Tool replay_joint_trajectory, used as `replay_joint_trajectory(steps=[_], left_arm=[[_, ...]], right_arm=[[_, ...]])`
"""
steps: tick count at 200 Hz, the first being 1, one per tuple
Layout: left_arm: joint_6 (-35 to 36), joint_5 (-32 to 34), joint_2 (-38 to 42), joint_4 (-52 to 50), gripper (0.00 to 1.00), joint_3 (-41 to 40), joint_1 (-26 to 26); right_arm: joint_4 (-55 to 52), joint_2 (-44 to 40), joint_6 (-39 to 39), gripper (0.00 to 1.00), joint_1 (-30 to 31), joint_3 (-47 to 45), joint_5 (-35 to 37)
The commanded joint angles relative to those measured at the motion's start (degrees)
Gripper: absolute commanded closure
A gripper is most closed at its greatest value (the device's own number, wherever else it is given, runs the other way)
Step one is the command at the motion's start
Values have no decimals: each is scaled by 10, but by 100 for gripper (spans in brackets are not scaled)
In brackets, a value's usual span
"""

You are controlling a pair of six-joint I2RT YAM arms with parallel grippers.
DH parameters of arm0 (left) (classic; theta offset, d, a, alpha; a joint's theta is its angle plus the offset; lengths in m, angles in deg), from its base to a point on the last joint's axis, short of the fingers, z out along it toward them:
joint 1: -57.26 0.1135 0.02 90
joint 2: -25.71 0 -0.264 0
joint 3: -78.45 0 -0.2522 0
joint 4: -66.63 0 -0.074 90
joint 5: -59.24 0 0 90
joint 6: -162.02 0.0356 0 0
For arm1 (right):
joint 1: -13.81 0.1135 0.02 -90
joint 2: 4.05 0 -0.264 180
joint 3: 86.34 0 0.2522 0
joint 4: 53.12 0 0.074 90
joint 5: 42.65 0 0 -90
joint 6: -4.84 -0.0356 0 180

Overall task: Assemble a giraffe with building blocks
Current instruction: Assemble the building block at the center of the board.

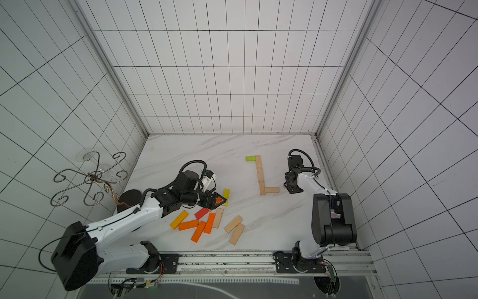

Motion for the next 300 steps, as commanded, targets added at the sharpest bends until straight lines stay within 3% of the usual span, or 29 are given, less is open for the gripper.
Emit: replay_joint_trajectory(steps=[1,198,250,276,300], left_arm=[[1,0,14,0,17,16,-1],[-2,12,42,-16,17,7,-1],[-2,14,41,-14,17,5,-1],[-3,13,42,-14,17,2,-1],[-3,14,42,-12,17,1,-1]], right_arm=[[3,13,-36,82,1,-12,0],[19,54,-76,70,23,-45,-28],[15,54,-80,58,25,-43,-33],[15,54,-80,59,26,-43,-35],[18,51,-82,65,28,-48,-38]])
